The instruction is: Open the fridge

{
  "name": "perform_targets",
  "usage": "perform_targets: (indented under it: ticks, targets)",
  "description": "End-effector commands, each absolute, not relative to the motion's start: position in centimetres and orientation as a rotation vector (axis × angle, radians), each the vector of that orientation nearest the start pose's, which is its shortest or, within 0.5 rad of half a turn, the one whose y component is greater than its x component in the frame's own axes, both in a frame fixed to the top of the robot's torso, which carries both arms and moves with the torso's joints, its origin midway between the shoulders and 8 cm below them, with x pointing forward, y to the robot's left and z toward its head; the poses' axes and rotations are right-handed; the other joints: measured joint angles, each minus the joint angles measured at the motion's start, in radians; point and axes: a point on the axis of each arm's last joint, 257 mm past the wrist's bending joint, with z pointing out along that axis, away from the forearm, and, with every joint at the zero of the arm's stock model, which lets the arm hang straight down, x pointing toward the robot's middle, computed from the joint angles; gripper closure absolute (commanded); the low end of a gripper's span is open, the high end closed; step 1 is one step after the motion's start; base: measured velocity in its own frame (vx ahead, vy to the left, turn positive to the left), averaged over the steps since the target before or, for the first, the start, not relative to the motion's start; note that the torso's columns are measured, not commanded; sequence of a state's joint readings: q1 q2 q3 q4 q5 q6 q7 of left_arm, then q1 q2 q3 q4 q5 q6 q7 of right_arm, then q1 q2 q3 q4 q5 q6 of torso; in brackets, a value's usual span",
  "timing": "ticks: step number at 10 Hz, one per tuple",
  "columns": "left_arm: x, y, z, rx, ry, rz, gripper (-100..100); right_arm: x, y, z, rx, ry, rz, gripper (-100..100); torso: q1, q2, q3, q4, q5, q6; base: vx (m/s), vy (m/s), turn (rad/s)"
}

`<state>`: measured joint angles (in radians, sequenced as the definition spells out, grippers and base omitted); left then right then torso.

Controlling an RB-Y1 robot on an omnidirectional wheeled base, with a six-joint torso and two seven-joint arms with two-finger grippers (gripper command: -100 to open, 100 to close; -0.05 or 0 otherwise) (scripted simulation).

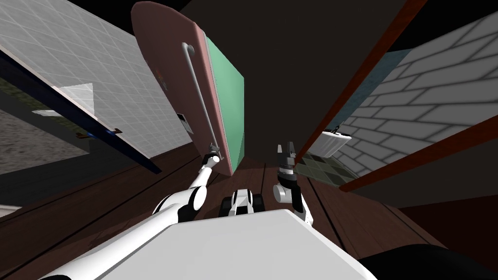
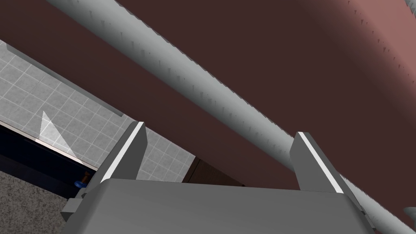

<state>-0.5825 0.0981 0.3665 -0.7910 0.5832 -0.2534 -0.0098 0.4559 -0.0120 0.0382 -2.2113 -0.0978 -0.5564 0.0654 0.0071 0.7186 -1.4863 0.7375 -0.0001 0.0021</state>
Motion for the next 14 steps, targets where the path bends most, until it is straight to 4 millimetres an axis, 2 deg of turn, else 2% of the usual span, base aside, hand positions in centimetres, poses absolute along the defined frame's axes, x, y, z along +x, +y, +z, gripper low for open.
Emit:
perform_targets:
  ticks: [1,2,3,4,6,7,9,12,13,14]
  targets:
    - [66.8,37.0,-20.6,-1.658,0.527,-1.401,-100,35.2,-27.4,1.8,0.673,0.559,1.359,0,-0.001,-0.002,-0.001,0.0,0.0,0.002,-0.094,0.02,-0.059]
    - [67.5,35.8,-21.6,-1.69,0.552,-1.395,-100,35.2,-27.4,1.8,0.673,0.559,1.359,0,0.002,0.0,0.0,0.0,0.0,-0.001,-0.104,0.029,-0.04]
    - [68.1,35.1,-21.2,-1.694,0.56,-1.404,-100,35.2,-27.4,1.8,0.673,0.559,1.359,0,0.002,0.006,0.003,0.0,0.001,-0.003,-0.052,0.023,0.015]
    - [68.9,34.3,-19.9,-1.681,0.56,-1.425,-100,35.2,-27.4,1.8,0.673,0.559,1.359,0,-0.001,0.007,0.004,0.0,0.001,-0.002,-0.028,0.006,0.026]
    - [69.0,34.2,-19.6,-1.678,0.559,-1.429,-100,35.2,-27.4,1.8,0.673,0.559,1.359,0,-0.006,0.006,0.004,0.004,-0.002,0.002,-0.004,-0.001,0.017]
    - [69.1,35.7,-19.3,-1.666,0.53,-1.395,-100,35.2,-27.4,1.8,0.673,0.559,1.359,0,-0.006,0.005,0.003,0.004,-0.002,0.004,-0.09,0.02,-0.07]
    - [69.8,34.4,-19.3,-1.685,0.551,-1.399,-100,35.2,-27.4,1.8,0.673,0.559,1.359,0,-0.004,0.016,0.009,0.005,-0.001,-0.002,-0.072,0.025,-0.021]
    - [71.0,32.8,-17.7,-1.679,0.562,-1.426,-100,35.2,-27.4,1.8,0.673,0.559,1.359,0,-0.009,0.015,0.009,0.007,-0.003,0.002,-0.009,0.004,0.025]
    - [71.0,32.8,-17.9,-1.684,0.565,-1.422,-100,35.2,-27.4,1.8,0.673,0.559,1.359,0,-0.01,0.014,0.009,0.008,-0.004,0.004,-0.006,0.004,0.0]
    - [70.6,32.6,-19.6,-1.714,0.585,-1.4,-100,35.2,-27.4,1.8,0.673,0.559,1.359,0,-0.011,0.014,0.009,0.008,-0.004,0.005,0.012,0.006,-0.03]
